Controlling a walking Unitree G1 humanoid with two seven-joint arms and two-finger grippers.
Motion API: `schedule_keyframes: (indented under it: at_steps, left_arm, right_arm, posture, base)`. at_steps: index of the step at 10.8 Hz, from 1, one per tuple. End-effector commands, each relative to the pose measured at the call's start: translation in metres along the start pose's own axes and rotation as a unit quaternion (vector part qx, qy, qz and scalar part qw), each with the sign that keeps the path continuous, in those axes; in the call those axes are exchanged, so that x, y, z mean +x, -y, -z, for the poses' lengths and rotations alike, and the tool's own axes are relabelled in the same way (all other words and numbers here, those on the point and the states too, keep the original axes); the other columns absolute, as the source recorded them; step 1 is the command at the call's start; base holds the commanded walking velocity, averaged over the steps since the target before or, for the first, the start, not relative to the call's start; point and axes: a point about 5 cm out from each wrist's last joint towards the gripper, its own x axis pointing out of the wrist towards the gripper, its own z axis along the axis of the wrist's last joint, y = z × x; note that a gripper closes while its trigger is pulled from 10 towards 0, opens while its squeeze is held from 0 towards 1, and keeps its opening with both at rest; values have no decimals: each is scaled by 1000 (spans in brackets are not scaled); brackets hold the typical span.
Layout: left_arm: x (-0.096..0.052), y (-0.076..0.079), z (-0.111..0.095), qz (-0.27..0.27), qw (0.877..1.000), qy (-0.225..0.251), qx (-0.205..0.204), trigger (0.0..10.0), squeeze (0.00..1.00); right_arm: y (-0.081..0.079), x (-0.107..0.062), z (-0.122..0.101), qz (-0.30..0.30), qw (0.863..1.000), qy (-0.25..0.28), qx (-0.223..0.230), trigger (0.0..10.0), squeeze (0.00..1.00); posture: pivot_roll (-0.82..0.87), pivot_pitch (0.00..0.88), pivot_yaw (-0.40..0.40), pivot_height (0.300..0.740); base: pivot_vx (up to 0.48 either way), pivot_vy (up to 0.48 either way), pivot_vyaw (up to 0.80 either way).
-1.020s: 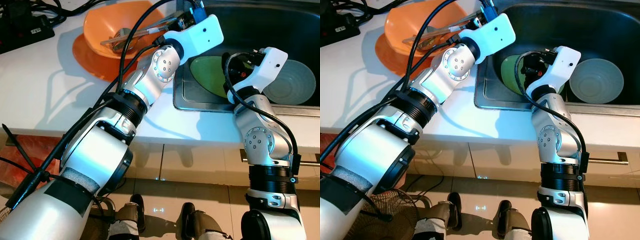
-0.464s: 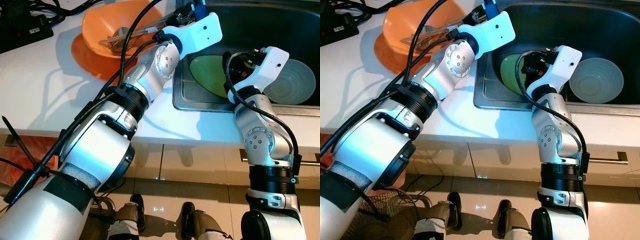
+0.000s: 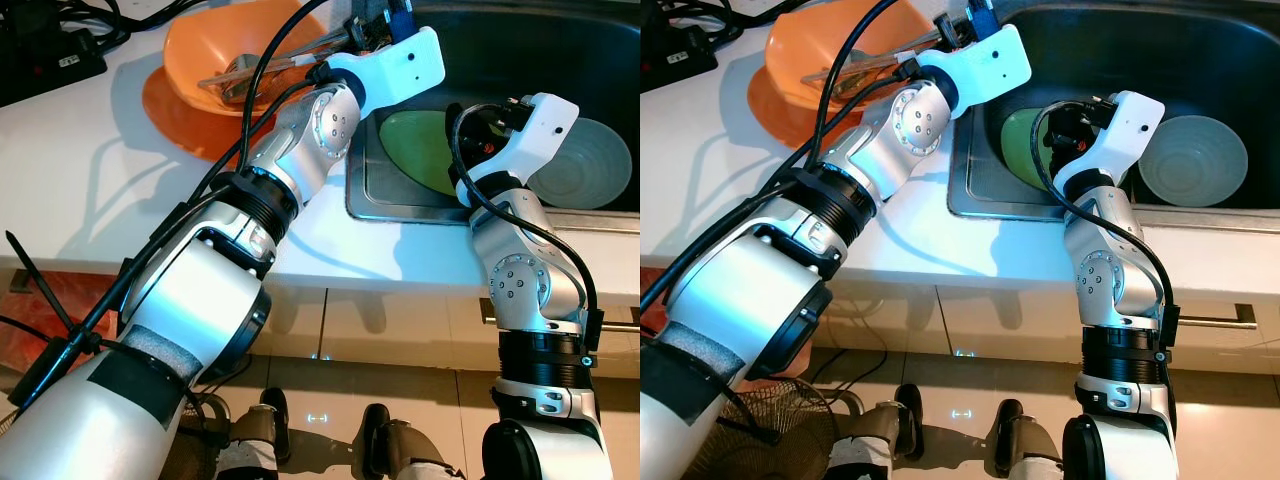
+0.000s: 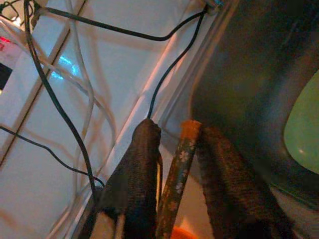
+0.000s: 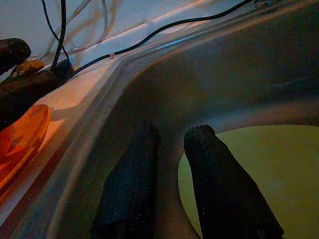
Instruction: Kitchen organization
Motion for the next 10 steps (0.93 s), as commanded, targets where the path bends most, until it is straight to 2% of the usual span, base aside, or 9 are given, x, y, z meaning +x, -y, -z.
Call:
schedule_keyframes:
  at_steps: [1, 5, 7, 8, 10]
  left_arm:
    - [2, -1, -8, 0, 1000, 10, 10, 0, 0]
    - [3, -8, -10, -16, 1000, 16, 14, 0, 0]
    - [3, -24, -23, -57, 997, 48, -4, 0, 0]
    - [3, -31, -26, -71, 996, 56, -11, 10000, 0]
    - [0, -48, -32, -106, 991, 74, -24, 10000, 0]
  right_arm:
    - [3, -3, -1, 6, 1000, 3, 0, 10000, 0]
    - [3, -2, -1, 6, 1000, 5, 0, 10000, 0]
    - [3, -1, -1, 5, 1000, 5, 0, 10000, 0]
    - [2, -1, -1, 4, 1000, 5, 1, 10000, 0]
    - [2, 2, -2, 2, 1000, 6, 1, 10000, 0]
  posture:
    - [11, 306, 10, 740]
    - [13, 302, 7, 740]
    - [17, 299, 6, 740]
    - [18, 295, 5, 740]
    - [24, 285, 3, 740]
  base:
    - [0, 0, 0]
    - [0, 0, 0]
    - [0, 0, 0]
    - [0, 0, 0]
    - [0, 0, 0]
